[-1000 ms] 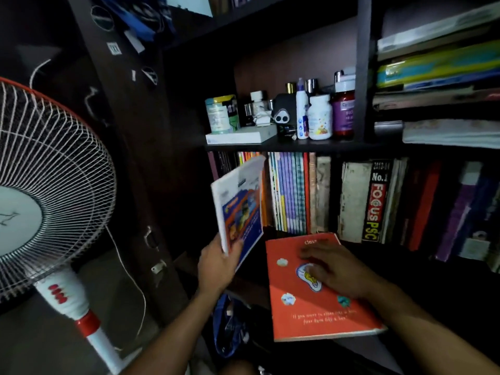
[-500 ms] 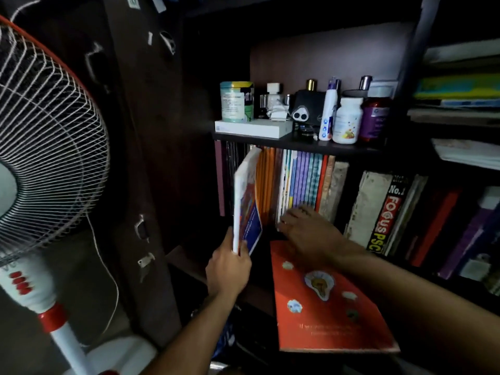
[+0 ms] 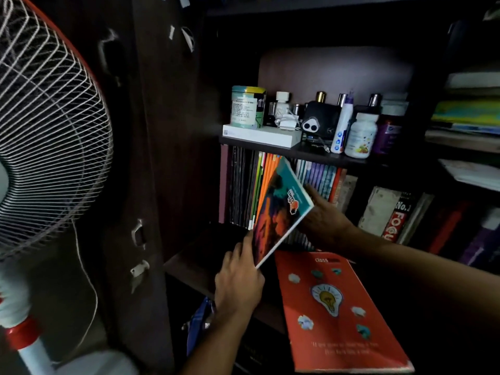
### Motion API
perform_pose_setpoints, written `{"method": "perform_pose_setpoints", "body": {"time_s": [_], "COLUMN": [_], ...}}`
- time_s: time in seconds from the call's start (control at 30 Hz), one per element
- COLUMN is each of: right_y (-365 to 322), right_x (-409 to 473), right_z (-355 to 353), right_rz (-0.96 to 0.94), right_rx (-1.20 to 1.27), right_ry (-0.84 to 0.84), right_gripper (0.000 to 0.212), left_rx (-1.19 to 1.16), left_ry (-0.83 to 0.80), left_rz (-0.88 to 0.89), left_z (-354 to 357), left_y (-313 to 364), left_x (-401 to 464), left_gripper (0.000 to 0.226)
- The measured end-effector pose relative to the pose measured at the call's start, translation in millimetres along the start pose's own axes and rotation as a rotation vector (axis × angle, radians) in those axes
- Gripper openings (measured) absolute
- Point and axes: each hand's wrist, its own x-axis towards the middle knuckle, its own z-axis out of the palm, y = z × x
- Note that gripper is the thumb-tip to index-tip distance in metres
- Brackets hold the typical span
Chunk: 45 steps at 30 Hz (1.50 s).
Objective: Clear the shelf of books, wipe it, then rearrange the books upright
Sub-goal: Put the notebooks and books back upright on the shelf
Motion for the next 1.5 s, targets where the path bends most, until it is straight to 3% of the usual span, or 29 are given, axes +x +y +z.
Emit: {"method": "perform_pose_setpoints", "body": {"time_s": [0.03, 0.07, 0.1, 0.17, 0.27, 0.43, 0.7, 0.97, 1.17, 1.3, 1.4, 1.5], "right_y": [9.3, 15.4, 21.8, 18.1, 11.1, 1.1, 5.9, -24.2, -79.8, -75.7, -63.9, -47.8], "right_x": [8.4, 17.1, 23.3, 37.3, 59.7, 51.2, 55.0, 51.9, 24.7, 17.9, 11.8, -3.3], "right_z": [-7.1, -28.7, -35.3, -44.3, -51.8, -30.9, -19.1, -23.2, -8.2, 4.3, 3.7, 3.4], "right_rz": [-0.102, -0.067, -0.052, -0.038, -0.018, 0.037, 0.043, 0.189, 0.454, 0.499, 0.618, 0.926], "right_rx": [0.154, 0.152, 0.104, 0.129, 0.096, 0.011, 0.160, 0.282, 0.856, 1.056, 1.316, 1.505], "right_ry": [-0.073, 0.015, -0.026, -0.289, -0.274, -0.312, -0.277, -0.262, -0.017, 0.144, 0.295, 0.421], "right_gripper": [0.037, 0.038, 0.039, 0.040, 0.047, 0.066, 0.068, 0.059, 0.051, 0.056, 0.032, 0.015], "left_rx": [-0.028, -0.058, -0.087, -0.157, -0.211, -0.390, -0.274, -0.225, -0.219, -0.317, -0.379, -0.353], "left_ry": [0.000, -0.007, -0.011, -0.005, -0.007, -0.143, -0.066, -0.091, -0.075, -0.062, 0.118, 0.220], "left_rz": [-0.002, -0.015, -0.029, -0.057, -0.124, -0.272, -0.118, -0.020, 0.001, -0.037, 0.009, 0.178], "left_z": [0.0, 0.0, -0.1, -0.6, -3.2, -2.7, -0.8, 17.1, 59.5, 80.4, 72.6, 71.7], "left_y": [-1.3, -3.3, -4.2, -7.6, -10.5, -21.5, -7.5, -4.6, 19.8, 35.8, 32.8, 26.4], "left_x": [1.7, 2.5, 3.9, 6.4, 10.5, 21.2, 20.8, 56.5, 77.4, 103.1, 96.0, 87.2], "left_gripper": [0.076, 0.073, 0.069, 0.056, 0.041, 0.058, 0.035, 0.042, 0.053, 0.057, 0.040, 0.037]}}
